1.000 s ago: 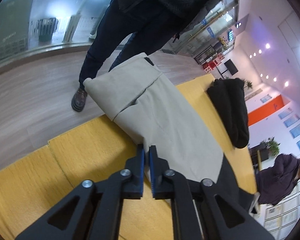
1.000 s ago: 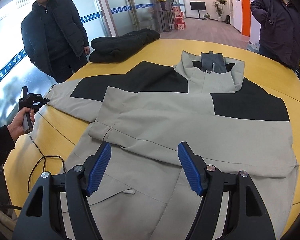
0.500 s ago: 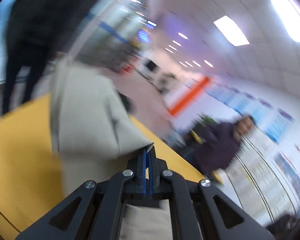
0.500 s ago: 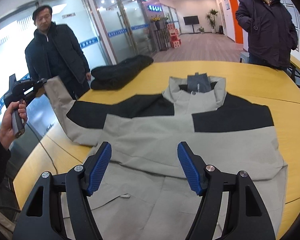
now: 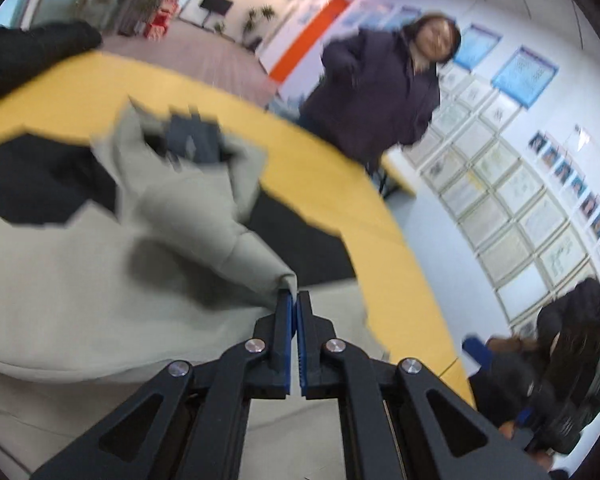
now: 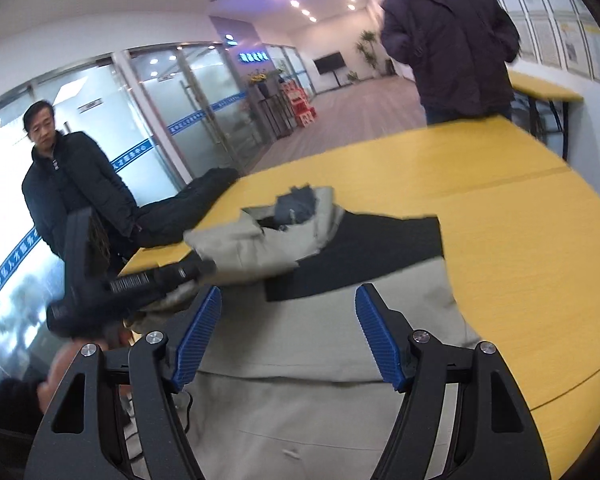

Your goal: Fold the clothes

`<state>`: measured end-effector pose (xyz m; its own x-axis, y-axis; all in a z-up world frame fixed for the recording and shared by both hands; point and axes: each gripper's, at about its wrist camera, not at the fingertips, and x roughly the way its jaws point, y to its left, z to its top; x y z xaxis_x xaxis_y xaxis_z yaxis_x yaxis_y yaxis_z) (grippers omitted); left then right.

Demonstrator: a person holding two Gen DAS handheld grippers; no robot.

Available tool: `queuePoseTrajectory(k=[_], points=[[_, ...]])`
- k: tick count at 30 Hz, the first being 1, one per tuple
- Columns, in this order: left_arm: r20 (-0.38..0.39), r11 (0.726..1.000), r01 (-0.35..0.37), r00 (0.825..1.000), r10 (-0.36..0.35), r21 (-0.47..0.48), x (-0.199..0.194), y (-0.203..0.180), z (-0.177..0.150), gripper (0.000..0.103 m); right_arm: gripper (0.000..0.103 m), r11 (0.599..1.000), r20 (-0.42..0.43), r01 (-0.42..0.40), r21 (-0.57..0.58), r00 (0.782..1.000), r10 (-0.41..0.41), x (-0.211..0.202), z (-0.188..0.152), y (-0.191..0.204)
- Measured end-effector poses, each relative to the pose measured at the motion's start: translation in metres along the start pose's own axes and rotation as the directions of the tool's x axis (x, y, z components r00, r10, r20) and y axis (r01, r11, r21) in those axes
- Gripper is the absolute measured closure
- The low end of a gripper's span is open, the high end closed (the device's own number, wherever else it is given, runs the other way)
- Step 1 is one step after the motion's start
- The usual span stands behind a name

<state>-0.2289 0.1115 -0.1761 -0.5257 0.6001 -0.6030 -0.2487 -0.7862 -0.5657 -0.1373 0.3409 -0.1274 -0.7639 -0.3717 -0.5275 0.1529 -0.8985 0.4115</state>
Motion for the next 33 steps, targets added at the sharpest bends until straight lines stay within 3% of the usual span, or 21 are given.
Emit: queuePoseTrajectory(k=[4,6,9,12,13,14,16,18,20,22,23,24,25,27,28,29,30,33], points=[[-0.063,0.998,0.016,0.998,-0.012,0.064,0.036,-0.022,-0.033,0.101,0.032,1.000,-0.021,0.027,-0.001,0.999,-0.027,0.013,0.000,-0.020],[-0.083,0.995,0.013,0.997,-0.005,0.097,0.043,-0.029,-0.042,0.101,0.026,1.000,-0.014,0.026,-0.008,1.000,-0.026,0.016,0.003,-0.021],[-0.085,0.991,-0.008,0.996,0.020,0.132,0.025,-0.029,-0.053,0.093,0.013,0.999,-0.012,0.028,-0.022,1.000,-0.029,0.021,0.008,-0.021],[-0.051,0.986,-0.011,0.998,0.020,0.169,-0.022,-0.021,-0.052,0.084,0.004,0.999,-0.046,0.036,-0.034,0.998,-0.038,0.036,0.012,-0.020],[-0.028,0.984,-0.013,0.999,0.018,0.179,-0.043,-0.018,-0.050,0.072,0.004,0.998,-0.063,0.042,-0.047,0.997,-0.045,0.044,0.012,-0.018],[0.005,0.983,-0.022,1.000,0.021,0.180,-0.066,-0.011,-0.046,0.052,0.004,0.996,-0.082,0.049,-0.074,0.995,-0.055,0.053,0.010,-0.012],[0.080,0.985,-0.054,0.996,0.041,0.163,-0.108,0.010,-0.032,0.033,0.004,0.986,-0.114,0.056,-0.155,0.991,-0.074,0.070,0.003,0.005],[0.134,0.981,-0.117,0.986,0.097,0.152,-0.136,0.038,-0.017,0.031,0.004,0.963,-0.137,0.050,-0.264,0.987,-0.089,0.087,-0.009,0.030],[0.143,0.970,-0.205,0.972,0.186,0.131,-0.152,0.074,-0.007,0.031,0.005,0.906,-0.161,0.074,-0.417,0.975,-0.153,0.114,-0.029,0.058],[0.082,0.966,-0.236,0.970,0.229,0.101,-0.147,0.114,-0.002,0.031,0.014,0.848,-0.188,0.103,-0.521,0.954,-0.231,0.142,-0.050,0.075],[0.053,0.965,-0.244,0.969,0.239,0.099,-0.140,0.129,-0.003,0.032,0.032,0.830,-0.207,0.111,-0.546,0.942,-0.262,0.156,-0.060,0.078],[0.027,0.958,-0.260,0.966,0.258,0.121,-0.131,0.141,-0.006,0.033,0.041,0.812,-0.225,0.118,-0.571,0.929,-0.293,0.170,-0.069,0.081],[0.007,0.954,-0.266,0.963,0.268,0.135,-0.123,0.149,-0.010,0.033,0.042,0.794,-0.242,0.124,-0.596,0.914,-0.324,0.184,-0.078,0.084],[-0.031,0.952,-0.266,0.961,0.274,0.151,-0.108,0.161,-0.016,0.035,0.048,0.770,-0.207,0.154,-0.619,0.914,-0.349,0.191,-0.088,0.087],[-0.034,0.952,-0.266,0.961,0.274,0.155,-0.105,0.164,-0.019,0.036,0.054,0.770,-0.196,0.172,-0.614,0.912,-0.360,0.189,-0.087,0.086],[-0.032,0.952,-0.265,0.962,0.273,0.156,-0.103,0.165,-0.022,0.036,0.076,0.775,-0.177,0.202,-0.599,0.910,-0.375,0.186,-0.084,0.084],[-0.029,0.952,-0.264,0.962,0.272,0.157,-0.100,0.166,-0.024,0.036,0.087,0.781,-0.138,0.248,-0.573,0.910,-0.390,0.178,-0.079,0.080],[-0.028,0.955,-0.256,0.964,0.263,0.150,-0.099,0.169,-0.030,0.035,0.096,0.889,-0.042,0.322,-0.325,0.935,-0.353,0.135,-0.055,0.047]])
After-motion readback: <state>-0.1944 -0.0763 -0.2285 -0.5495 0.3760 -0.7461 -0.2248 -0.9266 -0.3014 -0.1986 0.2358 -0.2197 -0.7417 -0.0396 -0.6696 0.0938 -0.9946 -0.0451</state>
